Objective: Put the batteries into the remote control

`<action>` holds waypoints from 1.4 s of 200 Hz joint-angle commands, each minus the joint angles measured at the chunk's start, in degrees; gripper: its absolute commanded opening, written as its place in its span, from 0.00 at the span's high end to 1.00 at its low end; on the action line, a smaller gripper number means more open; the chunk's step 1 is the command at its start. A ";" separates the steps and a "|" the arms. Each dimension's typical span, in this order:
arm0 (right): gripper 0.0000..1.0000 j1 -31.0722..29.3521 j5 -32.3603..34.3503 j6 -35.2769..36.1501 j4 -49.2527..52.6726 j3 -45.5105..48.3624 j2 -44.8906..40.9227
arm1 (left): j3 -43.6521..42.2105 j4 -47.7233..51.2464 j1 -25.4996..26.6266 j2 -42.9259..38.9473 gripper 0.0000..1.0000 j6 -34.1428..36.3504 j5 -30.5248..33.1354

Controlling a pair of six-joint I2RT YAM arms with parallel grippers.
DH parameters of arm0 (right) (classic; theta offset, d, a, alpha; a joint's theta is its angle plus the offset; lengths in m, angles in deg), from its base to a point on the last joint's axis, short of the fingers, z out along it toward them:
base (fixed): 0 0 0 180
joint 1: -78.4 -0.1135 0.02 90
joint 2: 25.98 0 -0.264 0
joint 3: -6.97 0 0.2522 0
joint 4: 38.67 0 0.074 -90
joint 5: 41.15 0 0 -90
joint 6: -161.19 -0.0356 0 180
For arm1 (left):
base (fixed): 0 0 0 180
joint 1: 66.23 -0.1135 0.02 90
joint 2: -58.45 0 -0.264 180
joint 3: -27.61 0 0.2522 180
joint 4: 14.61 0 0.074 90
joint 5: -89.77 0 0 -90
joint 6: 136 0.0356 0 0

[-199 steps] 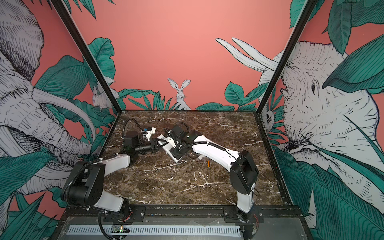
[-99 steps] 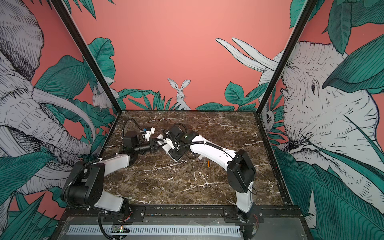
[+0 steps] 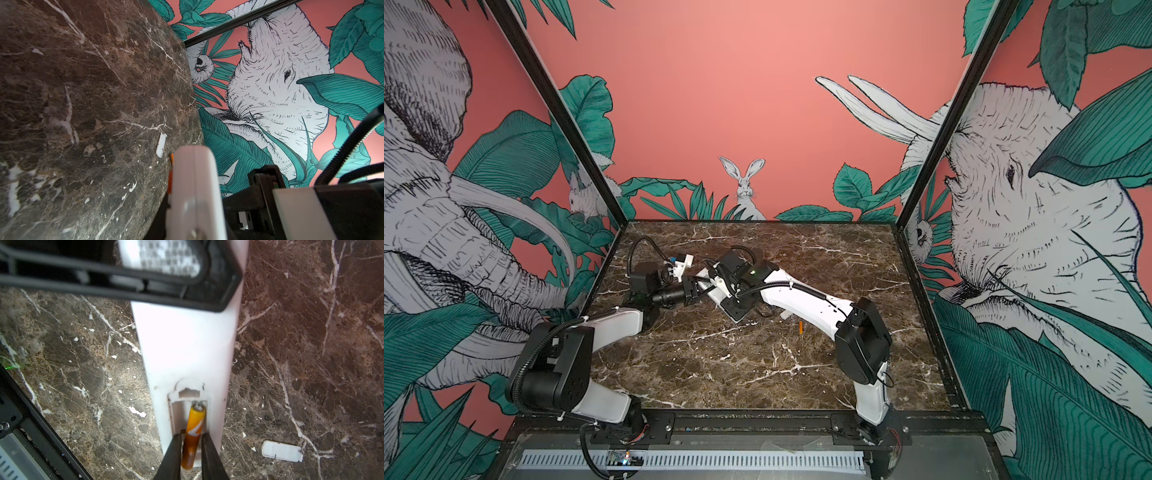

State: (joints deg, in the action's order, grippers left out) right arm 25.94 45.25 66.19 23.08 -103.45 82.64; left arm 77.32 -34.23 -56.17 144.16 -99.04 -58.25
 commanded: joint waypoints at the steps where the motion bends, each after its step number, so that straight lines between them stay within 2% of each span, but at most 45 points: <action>1: 0.79 0.23 2.10 0.60 1.70 -1.16 0.42 | -0.20 -1.66 -0.33 -0.65 0.77 -0.14 -1.95; 25: 0.79 0.17 2.12 0.77 1.40 -0.73 -0.23 | -0.15 -2.04 -0.39 -0.37 0.77 -0.45 -1.97; 99: 0.87 0.04 0.44 1.27 -0.06 -0.15 -0.46 | -0.07 -2.18 -0.49 -0.37 0.77 -0.58 -1.99; 167: 0.96 -0.18 1.72 0.22 -0.52 -0.39 0.44 | -0.16 -2.36 -0.66 -0.28 0.77 -0.68 -2.09; 280: 0.89 -0.25 -0.28 0.39 -1.58 0.34 1.51 | 0.05 -4.19 -1.01 0.33 0.77 -2.13 -2.49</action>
State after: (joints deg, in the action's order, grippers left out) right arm 25.91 45.23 66.70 21.94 -103.47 82.95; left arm 77.27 -34.45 -57.02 144.75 -99.21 -58.29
